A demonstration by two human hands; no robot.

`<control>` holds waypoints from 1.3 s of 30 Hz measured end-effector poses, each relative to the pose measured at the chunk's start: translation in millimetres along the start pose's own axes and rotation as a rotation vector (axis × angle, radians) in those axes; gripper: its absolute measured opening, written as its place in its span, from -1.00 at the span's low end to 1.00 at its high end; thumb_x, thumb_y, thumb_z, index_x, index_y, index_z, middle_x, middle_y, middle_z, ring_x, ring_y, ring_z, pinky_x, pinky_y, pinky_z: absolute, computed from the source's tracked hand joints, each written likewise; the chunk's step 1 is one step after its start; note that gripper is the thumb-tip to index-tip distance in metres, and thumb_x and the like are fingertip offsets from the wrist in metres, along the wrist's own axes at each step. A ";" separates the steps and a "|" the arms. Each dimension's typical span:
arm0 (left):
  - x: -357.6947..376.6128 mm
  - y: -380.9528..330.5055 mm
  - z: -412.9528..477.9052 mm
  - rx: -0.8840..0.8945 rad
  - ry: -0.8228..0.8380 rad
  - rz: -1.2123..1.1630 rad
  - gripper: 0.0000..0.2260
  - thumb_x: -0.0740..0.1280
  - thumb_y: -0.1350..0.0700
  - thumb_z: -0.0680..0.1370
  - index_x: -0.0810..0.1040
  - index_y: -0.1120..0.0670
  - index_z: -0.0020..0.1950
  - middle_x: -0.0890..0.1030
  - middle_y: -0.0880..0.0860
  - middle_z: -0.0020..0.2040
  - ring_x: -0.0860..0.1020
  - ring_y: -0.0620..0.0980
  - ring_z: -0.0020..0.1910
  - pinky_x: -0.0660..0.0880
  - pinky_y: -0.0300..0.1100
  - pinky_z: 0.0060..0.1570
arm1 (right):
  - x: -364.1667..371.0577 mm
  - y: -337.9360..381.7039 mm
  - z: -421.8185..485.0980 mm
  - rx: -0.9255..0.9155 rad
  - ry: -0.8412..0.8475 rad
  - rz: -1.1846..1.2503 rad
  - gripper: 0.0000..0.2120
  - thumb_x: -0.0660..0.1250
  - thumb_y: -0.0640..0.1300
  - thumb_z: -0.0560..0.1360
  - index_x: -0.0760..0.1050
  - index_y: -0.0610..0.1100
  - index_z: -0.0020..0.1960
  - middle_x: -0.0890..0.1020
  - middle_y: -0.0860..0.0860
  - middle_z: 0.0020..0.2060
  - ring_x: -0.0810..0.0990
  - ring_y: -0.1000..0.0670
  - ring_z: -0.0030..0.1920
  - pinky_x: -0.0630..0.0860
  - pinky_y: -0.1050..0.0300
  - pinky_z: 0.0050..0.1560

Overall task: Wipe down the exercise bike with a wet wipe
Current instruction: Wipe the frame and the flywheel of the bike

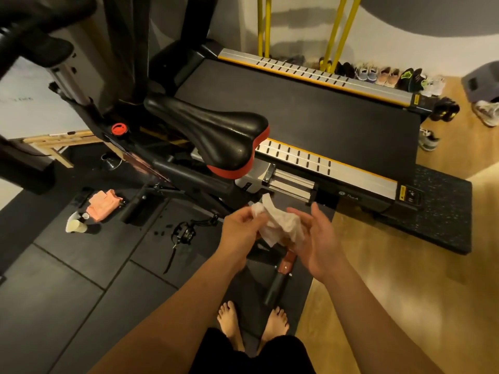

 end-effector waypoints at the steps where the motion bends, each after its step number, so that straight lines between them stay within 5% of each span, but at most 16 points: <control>1: -11.0 -2.1 -2.7 0.021 0.002 0.032 -0.89 0.40 0.16 0.56 0.65 0.01 0.06 0.71 0.00 -0.03 0.67 -0.03 0.02 0.60 -0.02 0.11 | 8.4 -1.5 0.0 -0.016 0.004 -0.144 -0.51 0.17 0.23 0.54 0.56 -0.11 0.22 0.66 -0.11 0.09 0.62 -0.12 0.11 0.52 -0.07 0.19; 4: -41.5 -10.6 -12.1 0.119 0.020 0.127 -0.88 0.42 0.15 0.55 0.63 0.00 0.06 0.71 -0.04 -0.07 0.67 -0.09 -0.06 0.59 -0.22 -0.11 | 44.7 -9.8 1.7 -0.093 0.105 -0.587 -0.56 0.38 0.22 0.38 0.57 0.00 0.15 0.64 -0.02 0.06 0.62 -0.04 0.04 0.59 0.04 0.02; 7: -73.4 -20.2 -14.8 0.170 -0.056 0.146 -0.91 0.44 0.12 0.54 0.64 0.02 0.03 0.70 -0.02 -0.11 0.66 -0.13 -0.13 0.52 -0.34 -0.26 | 75.1 -17.0 9.3 -0.204 0.100 -0.757 -0.84 0.41 0.00 0.50 0.58 0.00 0.06 0.66 0.03 -0.04 0.65 0.01 -0.02 0.60 0.14 -0.09; 11: -132.0 -27.5 -7.4 0.137 -0.091 -0.072 -0.92 0.39 0.15 0.57 0.64 0.09 0.04 0.70 0.13 -0.03 0.69 0.09 -0.05 0.65 -0.01 -0.05 | 102.9 -29.1 16.4 -0.130 -0.099 -0.381 -0.85 0.27 -0.13 0.60 0.58 -0.08 0.11 0.66 -0.10 0.03 0.65 -0.09 0.04 0.59 -0.11 0.12; 17: -245.6 -37.1 -5.3 0.071 0.054 -0.285 -0.85 0.27 0.13 0.64 0.58 0.04 0.17 0.66 0.14 0.12 0.66 0.16 0.07 0.62 0.10 -0.06 | 203.4 -72.8 12.1 -0.016 -0.001 0.023 -0.77 0.28 -0.09 0.57 0.60 -0.17 0.14 0.65 -0.16 0.06 0.64 -0.13 0.03 0.55 -0.06 0.09; 20: -305.9 -40.7 -13.8 0.045 0.147 -0.345 -0.75 0.21 0.21 0.64 0.52 0.02 0.29 0.65 0.13 0.17 0.64 0.17 0.13 0.57 0.18 0.13 | 267.4 -125.0 6.4 0.259 0.169 -0.091 -0.61 0.24 0.13 0.57 0.63 -0.08 0.21 0.64 -0.15 0.18 0.61 -0.17 0.20 0.44 -0.13 0.31; 22: -343.1 -41.4 -19.3 0.052 0.208 -0.346 -0.68 0.21 0.25 0.63 0.49 0.01 0.36 0.63 0.13 0.22 0.62 0.17 0.18 0.56 0.15 0.15 | 305.1 -152.4 -0.9 0.399 0.295 -0.190 -0.57 0.21 0.19 0.56 0.63 -0.06 0.22 0.63 -0.16 0.19 0.62 -0.16 0.18 0.46 -0.11 0.29; 27: -425.9 -41.6 -19.5 0.066 0.241 -0.508 -0.64 0.16 0.27 0.62 0.53 -0.03 0.33 0.62 0.17 0.20 0.63 0.20 0.08 0.64 0.03 -0.13 | 352.0 -153.3 21.7 0.240 0.259 -0.163 -0.67 0.37 -0.13 0.46 0.56 -0.21 0.19 0.63 -0.20 0.14 0.65 -0.16 0.10 0.53 -0.14 0.23; 29: -448.7 -41.0 -14.2 0.057 0.230 -0.542 -0.63 0.16 0.27 0.61 0.51 -0.03 0.35 0.61 0.19 0.20 0.64 0.18 0.02 0.63 -0.04 -0.25 | 359.4 -147.8 32.3 0.170 0.233 -0.268 -0.81 0.42 -0.13 0.37 0.55 -0.15 -0.04 0.63 -0.16 0.08 0.61 -0.15 0.16 0.40 -0.20 0.35; 31: -461.9 -42.6 -6.7 0.045 0.243 -0.537 -0.60 0.21 0.25 0.58 0.48 -0.03 0.39 0.59 0.19 0.25 0.63 0.19 0.08 0.63 -0.04 -0.19 | 367.7 -139.0 38.9 0.127 0.272 -0.628 -0.81 0.49 -0.03 0.30 0.56 -0.09 -0.19 0.67 -0.02 0.01 0.56 -0.12 0.21 0.36 -0.23 0.37; 34: -467.6 -51.3 4.7 0.043 0.308 -0.384 -0.60 0.25 0.23 0.57 0.51 -0.05 0.38 0.56 0.22 0.31 0.59 0.22 0.19 0.59 0.02 0.01 | 400.4 -134.6 50.6 0.147 0.479 -1.168 -0.65 0.55 0.13 0.26 0.64 0.07 0.00 0.64 0.15 0.06 0.56 0.05 0.18 0.43 -0.05 0.30; 36: -464.6 -62.9 9.9 0.012 0.363 -0.284 -0.63 0.25 0.22 0.57 0.55 -0.03 0.35 0.58 0.21 0.28 0.59 0.22 0.18 0.58 0.03 0.01 | 433.8 -134.7 61.4 0.091 0.576 -1.171 -0.57 0.56 0.01 0.33 0.56 0.09 0.18 0.65 0.15 0.11 0.60 0.14 0.14 0.51 0.09 0.20; 39: -470.8 -86.3 27.9 -0.039 0.259 -0.224 -0.69 0.20 0.24 0.62 0.59 -0.01 0.28 0.66 0.18 0.16 0.65 0.15 0.07 0.60 0.03 -0.01 | 472.9 -140.2 76.4 0.042 0.666 -1.099 -0.67 0.51 -0.12 0.41 0.60 -0.09 0.16 0.70 0.01 0.04 0.66 0.02 0.08 0.57 0.00 0.18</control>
Point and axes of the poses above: each hand's wrist, its own z-axis towards the middle knuckle, its own x-axis out of the palm, y = z × x, the point moved 6 cm from there along z, towards the middle knuckle
